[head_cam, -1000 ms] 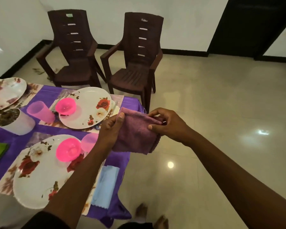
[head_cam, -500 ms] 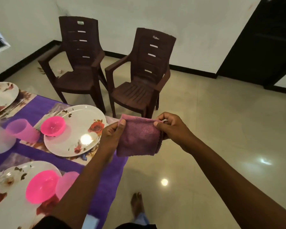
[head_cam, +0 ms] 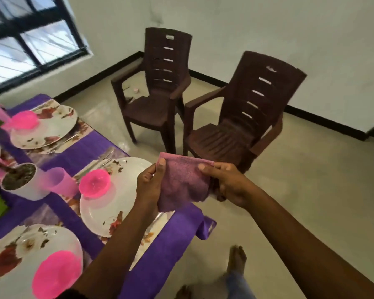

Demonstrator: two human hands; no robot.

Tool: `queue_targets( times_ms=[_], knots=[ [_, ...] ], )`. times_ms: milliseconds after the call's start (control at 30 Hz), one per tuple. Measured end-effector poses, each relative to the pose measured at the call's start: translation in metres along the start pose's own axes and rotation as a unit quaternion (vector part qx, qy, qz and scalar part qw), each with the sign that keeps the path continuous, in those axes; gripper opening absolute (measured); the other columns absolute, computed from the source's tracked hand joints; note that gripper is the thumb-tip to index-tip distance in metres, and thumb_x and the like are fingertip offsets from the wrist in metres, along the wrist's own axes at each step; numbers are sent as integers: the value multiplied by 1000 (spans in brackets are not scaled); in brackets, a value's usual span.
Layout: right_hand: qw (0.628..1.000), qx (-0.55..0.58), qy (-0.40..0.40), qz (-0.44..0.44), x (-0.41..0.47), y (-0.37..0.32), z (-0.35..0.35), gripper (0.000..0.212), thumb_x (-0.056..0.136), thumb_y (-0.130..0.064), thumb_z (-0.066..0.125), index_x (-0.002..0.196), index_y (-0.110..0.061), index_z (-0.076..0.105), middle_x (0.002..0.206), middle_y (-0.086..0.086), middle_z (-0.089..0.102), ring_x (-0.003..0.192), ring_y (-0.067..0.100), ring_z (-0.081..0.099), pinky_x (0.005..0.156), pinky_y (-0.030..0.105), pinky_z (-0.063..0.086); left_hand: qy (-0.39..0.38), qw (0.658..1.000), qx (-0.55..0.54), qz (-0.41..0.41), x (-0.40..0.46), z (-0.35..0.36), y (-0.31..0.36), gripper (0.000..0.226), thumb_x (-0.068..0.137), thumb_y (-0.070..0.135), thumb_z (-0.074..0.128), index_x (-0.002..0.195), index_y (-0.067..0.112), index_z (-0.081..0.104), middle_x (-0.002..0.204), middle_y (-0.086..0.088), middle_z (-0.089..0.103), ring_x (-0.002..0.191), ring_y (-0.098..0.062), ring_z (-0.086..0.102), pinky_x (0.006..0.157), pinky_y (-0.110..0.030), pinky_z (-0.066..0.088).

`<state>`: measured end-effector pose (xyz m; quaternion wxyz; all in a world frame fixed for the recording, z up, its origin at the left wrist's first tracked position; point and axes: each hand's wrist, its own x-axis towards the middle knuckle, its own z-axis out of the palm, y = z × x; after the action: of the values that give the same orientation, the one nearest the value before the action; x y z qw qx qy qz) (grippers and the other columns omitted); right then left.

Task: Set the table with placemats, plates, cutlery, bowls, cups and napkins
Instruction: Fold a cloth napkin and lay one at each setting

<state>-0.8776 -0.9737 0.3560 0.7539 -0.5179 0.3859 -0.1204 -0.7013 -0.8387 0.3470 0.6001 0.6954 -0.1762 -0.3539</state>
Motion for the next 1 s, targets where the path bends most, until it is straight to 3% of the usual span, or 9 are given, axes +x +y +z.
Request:
queue_targets(
  times_ms=[67,167,333,467,600,733,800,900,1000],
  knots=[
    [999,-22,-32,8,29,-6,-5,45,85,-37,81,124,-17,72,121,4,74,112,24,71,93,47,60,5,999,-32,-6,16,1,-2,47,81,76,65,95,33,78,100,1,80,100,-28,76,82,-44,62],
    [997,-46,-59,-7,72,-29,-14,49,83,-41,80,126,-19,70,120,2,74,111,22,71,93,42,61,39,996,-76,-15,37,5,4,54,69,82,72,95,34,78,105,-5,79,102,-30,76,91,-53,60],
    [982,-37,-187,14,128,-75,-23,48,84,-43,82,128,-29,67,121,-5,74,110,17,72,83,32,61,133,974,-175,-52,55,26,13,48,85,70,67,110,30,76,117,-5,77,104,-25,76,85,-48,62],
    [949,-108,-288,68,166,-97,-16,52,85,-45,81,127,-16,68,120,5,75,109,25,73,93,40,60,178,922,-331,-94,64,46,22,56,95,65,57,129,21,65,112,-1,79,101,-21,77,76,-41,63],
    [928,-127,-332,115,193,-101,-1,56,81,-38,85,126,-11,68,120,9,75,112,28,72,102,43,56,216,874,-434,-33,63,49,21,63,100,51,61,147,10,54,143,-17,62,131,-35,61,106,-55,51],
    [912,-142,-374,90,223,-117,26,50,83,-28,85,128,-23,65,121,5,74,109,26,73,93,45,60,235,869,-434,-37,74,39,20,63,104,50,56,150,8,49,149,-19,55,139,-41,52,121,-62,31],
    [905,-150,-390,74,241,-125,47,48,85,-23,83,128,-25,63,118,5,75,106,28,74,86,44,62,259,856,-447,-24,81,25,15,57,104,42,58,149,6,51,149,-19,56,138,-40,53,117,-60,38],
    [898,-191,-394,37,263,-130,69,36,92,-21,76,124,-32,63,114,3,76,101,26,75,83,43,63,277,865,-418,-9,89,13,14,54,95,32,70,141,5,59,140,-17,64,127,-36,63,86,-46,61],
    [871,-265,-414,13,291,-135,85,32,98,-23,69,125,-40,62,117,-2,75,105,23,74,90,47,62,294,872,-391,-15,105,12,13,52,92,33,73,137,9,63,136,-13,68,124,-32,66,85,-45,61]
  ],
)
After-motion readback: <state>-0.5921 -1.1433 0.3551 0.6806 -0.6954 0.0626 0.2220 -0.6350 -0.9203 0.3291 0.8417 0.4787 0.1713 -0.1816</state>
